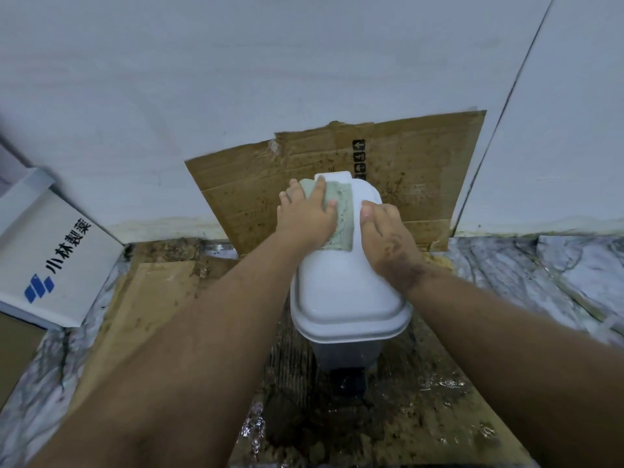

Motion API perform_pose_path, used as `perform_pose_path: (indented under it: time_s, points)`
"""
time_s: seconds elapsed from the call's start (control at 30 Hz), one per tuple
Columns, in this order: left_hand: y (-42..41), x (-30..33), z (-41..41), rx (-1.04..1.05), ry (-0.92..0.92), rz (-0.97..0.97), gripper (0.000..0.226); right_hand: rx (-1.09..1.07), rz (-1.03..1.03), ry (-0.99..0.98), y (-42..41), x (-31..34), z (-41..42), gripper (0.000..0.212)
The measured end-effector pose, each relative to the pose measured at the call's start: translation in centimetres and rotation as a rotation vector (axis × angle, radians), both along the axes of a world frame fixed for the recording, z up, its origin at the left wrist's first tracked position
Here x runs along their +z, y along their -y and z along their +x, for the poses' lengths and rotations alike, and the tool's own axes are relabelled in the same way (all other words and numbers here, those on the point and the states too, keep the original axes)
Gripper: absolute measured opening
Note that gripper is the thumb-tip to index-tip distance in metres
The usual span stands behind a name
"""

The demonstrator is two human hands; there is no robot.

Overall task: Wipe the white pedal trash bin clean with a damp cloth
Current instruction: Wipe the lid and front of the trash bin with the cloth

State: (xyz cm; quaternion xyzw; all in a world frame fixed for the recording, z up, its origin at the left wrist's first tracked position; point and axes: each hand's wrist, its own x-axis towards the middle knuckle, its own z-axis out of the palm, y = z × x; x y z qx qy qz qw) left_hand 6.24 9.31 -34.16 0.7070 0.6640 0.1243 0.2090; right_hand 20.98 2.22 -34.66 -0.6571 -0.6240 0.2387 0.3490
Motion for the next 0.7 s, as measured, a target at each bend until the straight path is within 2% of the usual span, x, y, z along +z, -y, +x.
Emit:
perform_pose_path:
  time_s: [0.13, 0.3, 0.53, 0.63, 0.7]
  points:
    - [5.3, 0.0, 0.1, -0.031, -0.054, 0.038, 0.063, 0.037, -0.003, 0.030, 0.3, 0.0, 0.3, 0.047]
    - [11.3, -0.1, 0.0, 0.014, -0.033, 0.020, 0.064, 0.044, -0.146, 0.026, 0.6, 0.8, 0.6, 0.060]
    - [17.5, -1.2, 0.8, 0.090, -0.101, 0.108, 0.070, 0.087, -0.232, 0.070, 1.9, 1.9, 0.4, 0.061]
    - [17.5, -1.1, 0.7, 0.087, -0.072, 0.094, 0.065, 0.192, -0.189, 0.054, 3.7, 1.4, 1.6, 0.056]
    - [16.9, -0.9, 0.7, 0.083, -0.075, 0.072, 0.064, 0.176, -0.098, 0.024, 5.3, -0.2, 2.5, 0.051]
